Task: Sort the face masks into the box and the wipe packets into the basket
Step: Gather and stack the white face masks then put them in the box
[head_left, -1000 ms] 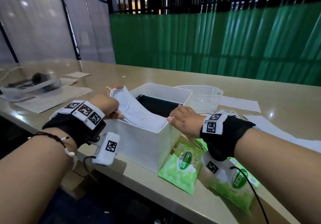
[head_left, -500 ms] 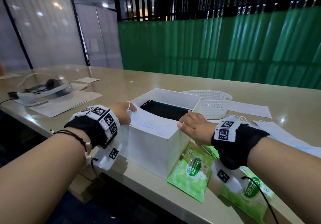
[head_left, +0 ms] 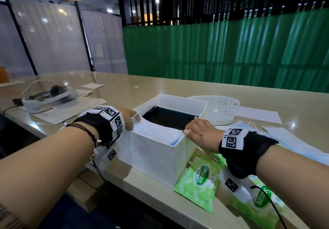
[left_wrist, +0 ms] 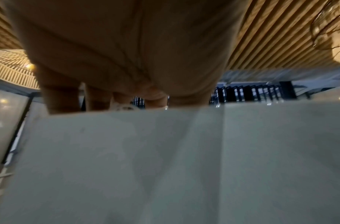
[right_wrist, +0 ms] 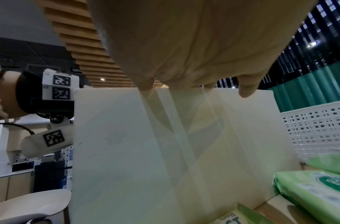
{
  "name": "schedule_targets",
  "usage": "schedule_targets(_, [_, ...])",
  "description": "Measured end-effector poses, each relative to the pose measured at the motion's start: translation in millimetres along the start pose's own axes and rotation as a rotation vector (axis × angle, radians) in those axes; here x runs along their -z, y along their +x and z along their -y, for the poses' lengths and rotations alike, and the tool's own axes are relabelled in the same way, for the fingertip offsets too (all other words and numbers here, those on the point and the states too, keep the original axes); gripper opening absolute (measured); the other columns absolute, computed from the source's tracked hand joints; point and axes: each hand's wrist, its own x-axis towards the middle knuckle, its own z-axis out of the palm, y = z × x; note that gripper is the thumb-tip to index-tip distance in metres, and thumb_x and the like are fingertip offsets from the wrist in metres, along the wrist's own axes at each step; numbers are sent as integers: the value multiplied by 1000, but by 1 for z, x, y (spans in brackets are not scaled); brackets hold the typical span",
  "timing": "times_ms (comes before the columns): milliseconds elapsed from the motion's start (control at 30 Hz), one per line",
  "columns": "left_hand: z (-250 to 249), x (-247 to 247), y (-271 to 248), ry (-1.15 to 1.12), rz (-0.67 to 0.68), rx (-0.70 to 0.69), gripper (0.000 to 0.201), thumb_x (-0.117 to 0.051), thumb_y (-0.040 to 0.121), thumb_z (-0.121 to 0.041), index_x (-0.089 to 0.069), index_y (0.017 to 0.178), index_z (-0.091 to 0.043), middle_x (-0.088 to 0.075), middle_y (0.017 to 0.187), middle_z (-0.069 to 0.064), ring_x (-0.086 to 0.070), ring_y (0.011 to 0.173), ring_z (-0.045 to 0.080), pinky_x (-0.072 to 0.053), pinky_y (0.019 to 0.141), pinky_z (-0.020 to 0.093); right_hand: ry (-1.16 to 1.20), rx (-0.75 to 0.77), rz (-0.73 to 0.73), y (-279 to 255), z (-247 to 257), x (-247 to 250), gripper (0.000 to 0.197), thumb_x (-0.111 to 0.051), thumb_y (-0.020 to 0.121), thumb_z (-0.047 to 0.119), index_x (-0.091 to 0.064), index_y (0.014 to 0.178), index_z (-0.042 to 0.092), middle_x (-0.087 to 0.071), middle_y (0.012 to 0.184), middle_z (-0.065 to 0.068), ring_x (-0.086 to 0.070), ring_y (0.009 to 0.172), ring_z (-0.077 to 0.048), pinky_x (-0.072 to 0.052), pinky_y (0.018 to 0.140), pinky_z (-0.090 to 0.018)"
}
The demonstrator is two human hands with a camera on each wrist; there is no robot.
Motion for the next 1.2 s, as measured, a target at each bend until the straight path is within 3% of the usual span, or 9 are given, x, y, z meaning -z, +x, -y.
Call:
schedule_targets(100, [-7,4,-6,160,-86,14,50,-61,84,-33,-49,133,-30,-38,136,4,-42,124,27,-37,99,32,3,2,-2,-1,0,0,40,-21,101,38,-38,131,18,-31,142,-2,-2,145,-18,-6,114,-28])
schedule_targets(200, [-22,9,-23,284,-186,-94,44,-46,89,-51,-56,123,-24,-42,135,2,-45,121,24,-40,97,35,8,7,-4,-4,2,1,39,-21,102,37,-38,131,18,-32,141,-1,-1,145,-17,-5,114,-27])
schedule_targets(400, [-36,-4,-53,64,333,-389,61,-47,70,-80,-43,126,-55,-50,133,-19,-47,123,8,-31,107,31,4,15,-37,-7,6,2,38,-21,102,33,-38,131,15,-33,138,-1,-4,143,-14,-2,107,-17])
schedule_targets(533, [-39,-11,-49,125,352,-396,56,-68,67,-66,-58,117,-41,-67,106,-18,-61,99,6,-46,91,25,-30,28,-31,-10,6,3,39,-19,103,31,-36,133,13,-33,138,0,-6,142,-13,2,96,-7])
schedule_targets(667, [-45,-15,-36,181,363,-406,41,-73,71,-54,-65,104,-33,-67,93,-15,-62,90,8,-47,80,22,-17,37,-43,-8,5,3,38,-19,103,31,-36,132,12,-34,138,-1,-8,141,-12,5,89,-3])
schedule_targets(733, [-45,-19,-30,176,362,-397,38,-74,71,-51,-65,104,-35,-65,89,-17,-61,89,7,-46,79,22,-1,37,-43,-5,2,0,38,-20,102,34,-38,130,15,-34,138,0,-5,143,-12,4,99,-8])
schedule_targets(867, [-37,-14,-24,57,402,-394,50,-75,73,-46,-55,119,-46,-60,108,-23,-56,102,1,-42,86,19,42,11,-25,0,-4,-3,37,-23,100,41,-41,126,21,-31,141,3,2,145,-14,-7,113,-26])
schedule_targets(1067, [6,20,-16,72,252,-229,80,-71,69,-60,-34,138,-45,-38,142,-18,-34,133,10,-25,112,31,51,32,-35,1,-6,-4,37,-22,100,41,-41,126,22,-32,138,3,2,145,-14,-6,112,-26])
schedule_targets(1200, [20,16,-11,269,301,-118,81,-55,73,-73,-34,142,-35,-39,146,-6,-39,132,17,-27,109,32,61,36,-58,2,-5,-5,30,-22,101,38,-41,120,24,-34,128,7,1,144,-15,-4,112,-24])
